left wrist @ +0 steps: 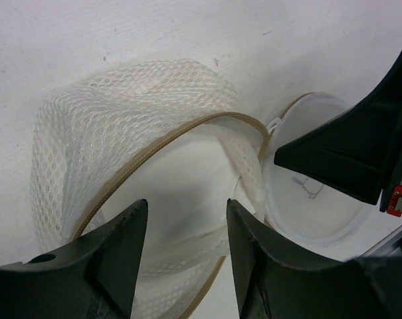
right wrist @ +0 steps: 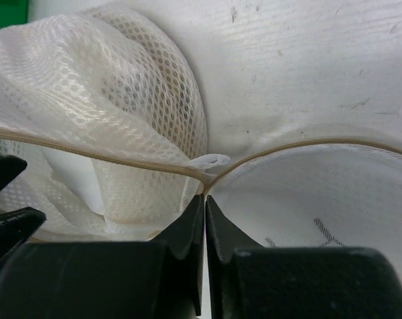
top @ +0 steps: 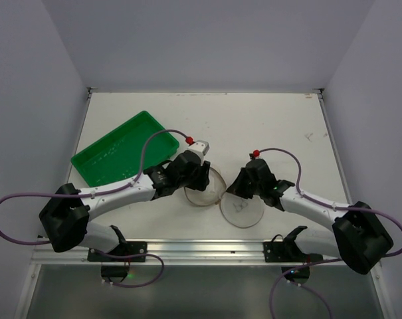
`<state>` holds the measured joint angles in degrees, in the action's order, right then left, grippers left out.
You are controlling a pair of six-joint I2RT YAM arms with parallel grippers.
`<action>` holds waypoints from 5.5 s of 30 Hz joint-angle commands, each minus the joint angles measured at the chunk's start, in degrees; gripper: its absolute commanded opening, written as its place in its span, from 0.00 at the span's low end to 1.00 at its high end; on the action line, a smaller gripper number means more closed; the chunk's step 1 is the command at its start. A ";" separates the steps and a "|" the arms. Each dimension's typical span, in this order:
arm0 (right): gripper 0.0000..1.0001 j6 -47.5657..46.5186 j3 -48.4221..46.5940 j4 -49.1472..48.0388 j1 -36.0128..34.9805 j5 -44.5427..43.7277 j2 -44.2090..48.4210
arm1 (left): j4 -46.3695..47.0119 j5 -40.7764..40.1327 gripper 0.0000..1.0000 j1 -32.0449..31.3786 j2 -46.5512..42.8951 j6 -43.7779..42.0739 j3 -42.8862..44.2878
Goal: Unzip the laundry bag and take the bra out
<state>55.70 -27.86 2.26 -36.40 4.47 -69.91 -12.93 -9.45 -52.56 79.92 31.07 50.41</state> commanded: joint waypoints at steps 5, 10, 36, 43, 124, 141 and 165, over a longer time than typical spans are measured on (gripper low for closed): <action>0.39 -11.12 -5.54 1.87 0.80 -3.60 2.41 | 1.77 -1.36 0.55 0.52 0.06 2.15 -0.32; 0.48 -15.88 -7.56 -1.37 1.77 2.11 -1.71 | 1.59 -1.36 0.55 1.05 -0.20 2.24 0.30; 0.00 -27.14 -11.26 1.43 3.00 12.93 -1.64 | 0.89 1.36 0.63 2.72 0.40 5.40 0.65; 0.00 -26.61 -11.69 4.06 3.00 12.49 3.99 | -3.86 -5.30 0.61 2.63 4.80 9.27 5.39; 0.00 -26.43 -7.56 9.95 3.88 1.95 2.06 | -0.43 0.84 0.00 49.38 -8.91 2.33 4.26; 0.00 -26.00 -8.26 10.57 3.88 2.03 2.23 | 4.06 10.33 0.40 49.66 11.75 3.74 8.38; 0.00 -27.66 -9.85 10.48 3.80 1.24 3.11 | -9.75 2.42 0.57 -1.58 2.07 2.24 14.97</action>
<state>29.23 -35.79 12.95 -32.86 5.67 -68.16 -20.91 -6.22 -53.08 77.38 34.65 61.80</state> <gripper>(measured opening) 0.011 0.591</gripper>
